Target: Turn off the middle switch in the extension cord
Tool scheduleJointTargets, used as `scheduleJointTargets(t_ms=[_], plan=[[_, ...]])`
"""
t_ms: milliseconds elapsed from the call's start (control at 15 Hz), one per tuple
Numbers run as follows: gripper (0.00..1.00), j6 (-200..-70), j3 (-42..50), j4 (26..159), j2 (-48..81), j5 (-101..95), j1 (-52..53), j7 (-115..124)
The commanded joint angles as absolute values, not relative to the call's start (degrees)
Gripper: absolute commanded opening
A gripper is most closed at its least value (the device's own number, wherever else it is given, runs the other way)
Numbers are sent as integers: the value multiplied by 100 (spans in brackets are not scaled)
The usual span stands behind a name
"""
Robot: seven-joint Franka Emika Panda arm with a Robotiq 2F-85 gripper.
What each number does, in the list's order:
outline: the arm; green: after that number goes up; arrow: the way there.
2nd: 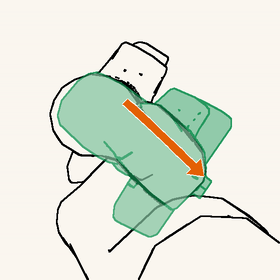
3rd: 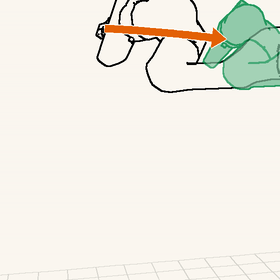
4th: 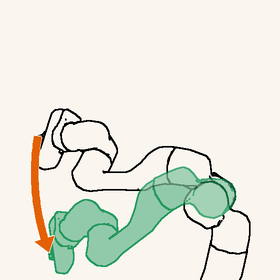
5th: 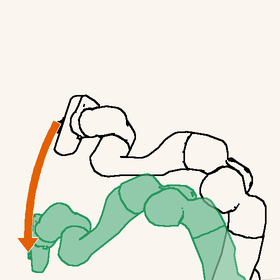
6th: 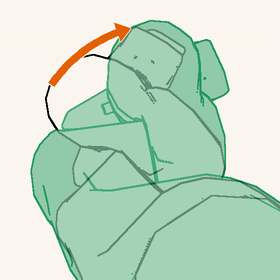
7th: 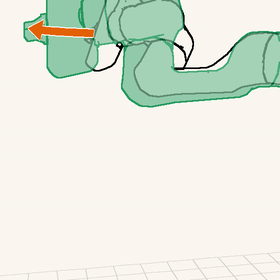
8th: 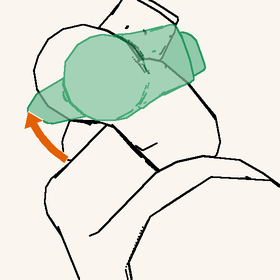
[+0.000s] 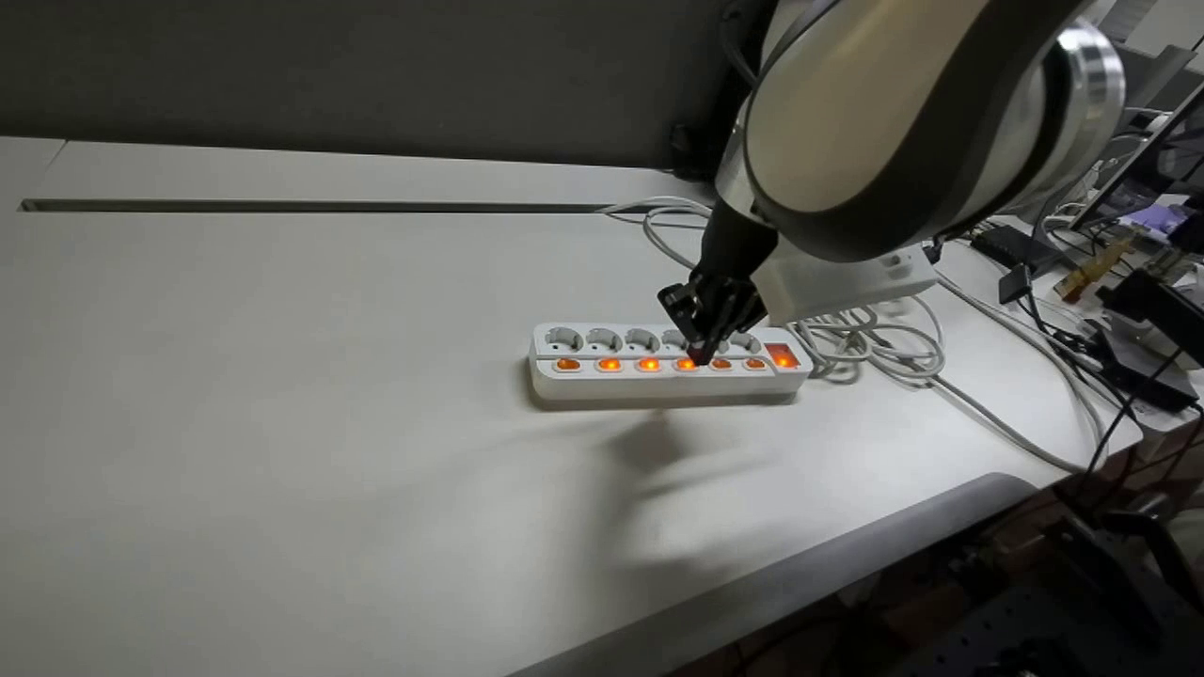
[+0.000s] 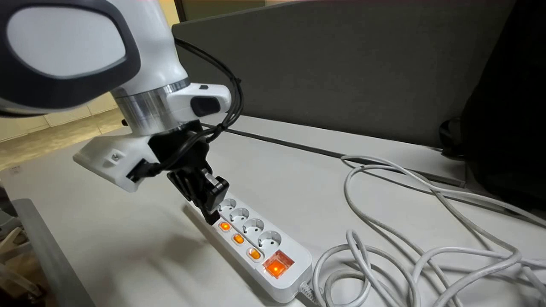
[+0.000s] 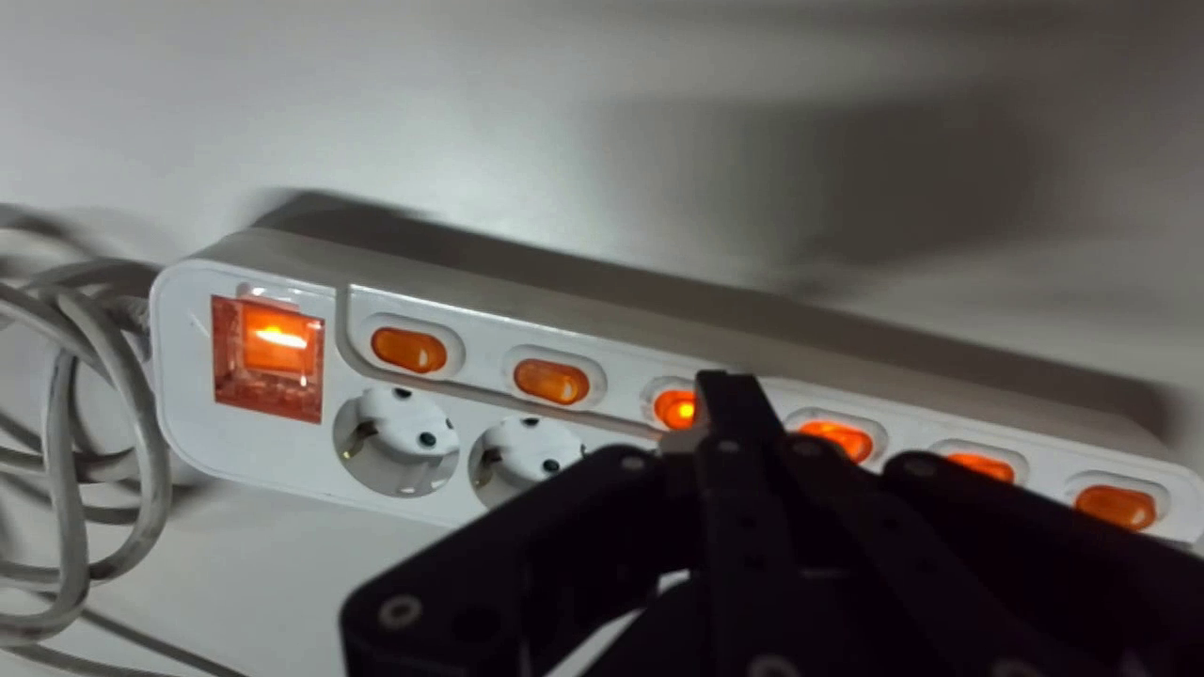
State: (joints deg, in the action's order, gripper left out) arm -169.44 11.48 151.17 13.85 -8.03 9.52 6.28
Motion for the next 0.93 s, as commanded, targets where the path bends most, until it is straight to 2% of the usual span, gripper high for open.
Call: scheduleJointTargets(t_ms=[0, 200, 533, 867], plan=[[1, -16951, 1064, 15129, 1346, -898, 812, 716], [0, -16992, 1073, 15143, 1307, -892, 786, 729], [0, -16880, 339, 14952, 1425, -177, 192, 180], [0, -16879, 90, 14810, 1517, 141, -94, -56]])
